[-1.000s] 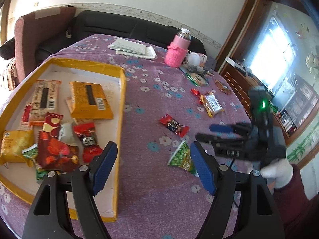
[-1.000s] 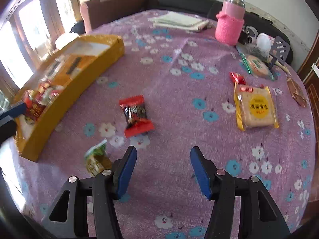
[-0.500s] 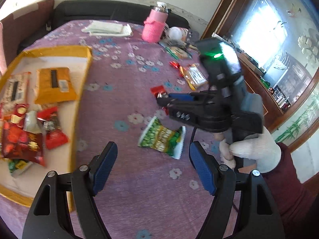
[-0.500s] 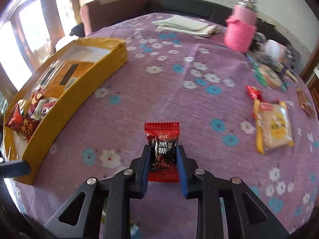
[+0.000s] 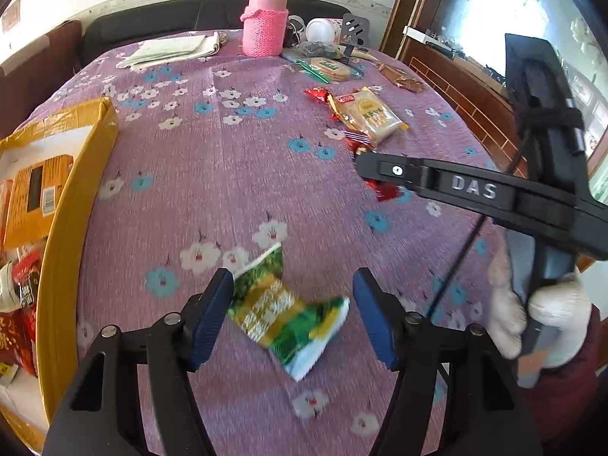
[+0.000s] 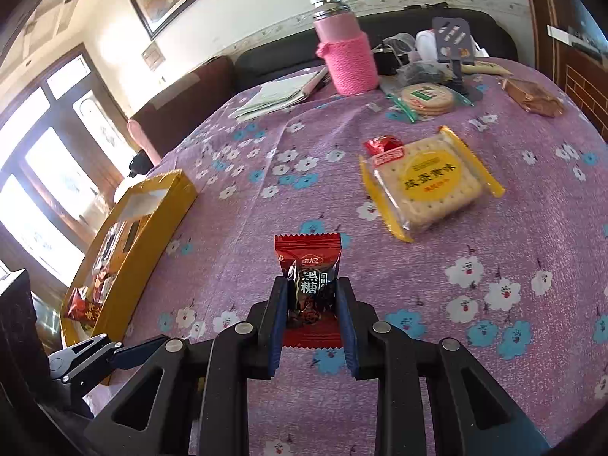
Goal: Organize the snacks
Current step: 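Grasp the dark red candy with the right tool while the left tool grasps the green snack bag, then carry the dark red candy and green snack bag over the yellow tray with both tools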
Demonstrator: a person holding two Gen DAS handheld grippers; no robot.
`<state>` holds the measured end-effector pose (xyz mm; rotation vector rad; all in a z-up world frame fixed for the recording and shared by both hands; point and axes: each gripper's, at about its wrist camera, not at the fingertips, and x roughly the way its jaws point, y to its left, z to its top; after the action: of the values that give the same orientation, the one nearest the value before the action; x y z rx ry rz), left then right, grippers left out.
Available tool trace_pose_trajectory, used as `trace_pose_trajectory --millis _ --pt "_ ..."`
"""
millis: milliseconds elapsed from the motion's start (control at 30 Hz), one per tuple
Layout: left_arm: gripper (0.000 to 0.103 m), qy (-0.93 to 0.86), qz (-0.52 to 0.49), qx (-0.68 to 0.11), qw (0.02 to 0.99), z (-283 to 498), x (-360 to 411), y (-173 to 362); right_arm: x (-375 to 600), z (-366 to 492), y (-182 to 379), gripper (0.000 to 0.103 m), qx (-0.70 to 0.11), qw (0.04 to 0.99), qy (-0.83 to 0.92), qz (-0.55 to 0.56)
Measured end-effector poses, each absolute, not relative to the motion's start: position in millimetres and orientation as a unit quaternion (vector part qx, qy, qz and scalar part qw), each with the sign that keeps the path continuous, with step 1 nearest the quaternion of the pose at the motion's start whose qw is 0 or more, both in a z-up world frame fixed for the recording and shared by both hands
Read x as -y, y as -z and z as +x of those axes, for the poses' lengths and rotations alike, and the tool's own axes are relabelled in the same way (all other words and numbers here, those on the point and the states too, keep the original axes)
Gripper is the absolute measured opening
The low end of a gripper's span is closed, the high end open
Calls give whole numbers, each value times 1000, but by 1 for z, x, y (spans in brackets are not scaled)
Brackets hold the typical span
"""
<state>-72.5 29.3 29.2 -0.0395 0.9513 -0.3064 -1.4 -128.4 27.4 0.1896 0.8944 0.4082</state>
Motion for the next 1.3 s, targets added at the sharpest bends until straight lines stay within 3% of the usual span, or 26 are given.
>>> trace_pose_trajectory --millis 167,233,433,933,1300 --pt "66 131 6 -464 876 -71 -25 -20 137 -2 -25 26 -432 873 -197 111" --pt "49 125 2 -461 878 -72 -28 -20 135 -3 -25 26 -429 876 -196 104" --pt "37 129 -21 -437 890 -78 -40 -32 129 -5 -22 26 -425 880 -191 91" --pt "37 97 -127 -348 924 -129 -148 -92 107 -19 -29 26 -415 888 -190 61" --pt "37 -16 -201 -309 929 -161 -263 -95 -4 -62 -91 25 -409 856 -316 34"
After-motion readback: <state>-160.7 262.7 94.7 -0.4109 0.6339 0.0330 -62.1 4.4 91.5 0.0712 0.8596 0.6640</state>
